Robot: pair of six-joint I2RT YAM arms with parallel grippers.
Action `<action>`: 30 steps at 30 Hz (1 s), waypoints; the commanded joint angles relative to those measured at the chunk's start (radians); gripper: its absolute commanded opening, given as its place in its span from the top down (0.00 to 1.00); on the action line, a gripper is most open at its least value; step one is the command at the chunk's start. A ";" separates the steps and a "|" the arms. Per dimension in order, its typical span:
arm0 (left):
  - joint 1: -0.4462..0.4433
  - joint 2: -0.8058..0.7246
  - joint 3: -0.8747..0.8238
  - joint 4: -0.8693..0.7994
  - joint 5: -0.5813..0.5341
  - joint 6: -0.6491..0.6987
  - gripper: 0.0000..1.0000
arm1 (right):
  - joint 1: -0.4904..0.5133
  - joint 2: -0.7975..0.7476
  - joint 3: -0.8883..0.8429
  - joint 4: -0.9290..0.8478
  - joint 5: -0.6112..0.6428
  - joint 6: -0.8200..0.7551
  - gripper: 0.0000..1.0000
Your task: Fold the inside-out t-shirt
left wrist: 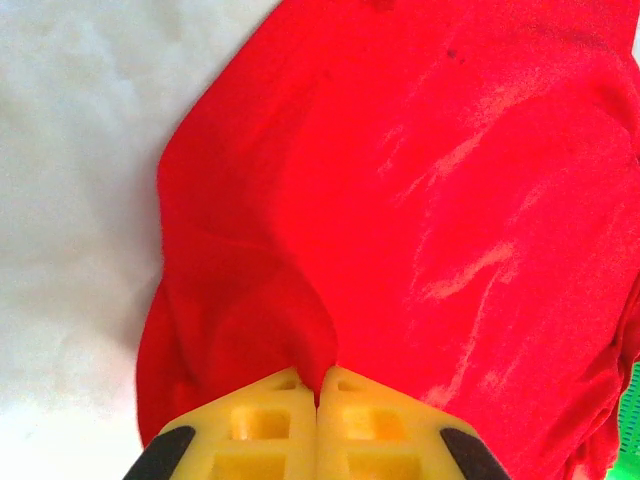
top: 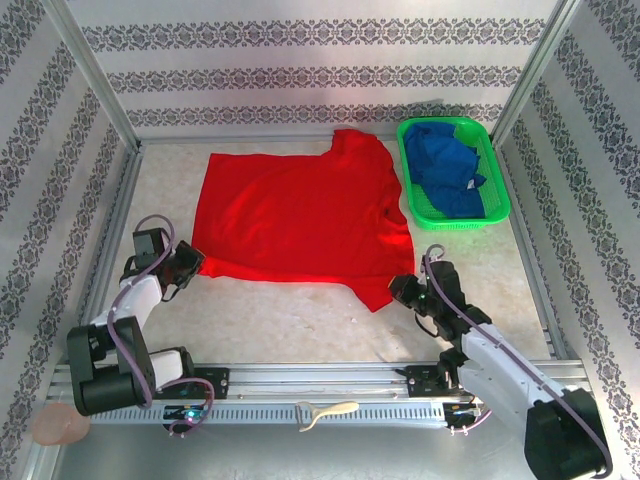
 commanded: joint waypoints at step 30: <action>-0.223 0.010 0.306 -0.173 0.000 0.129 0.62 | 0.094 -0.170 0.352 -0.429 0.197 -0.050 0.51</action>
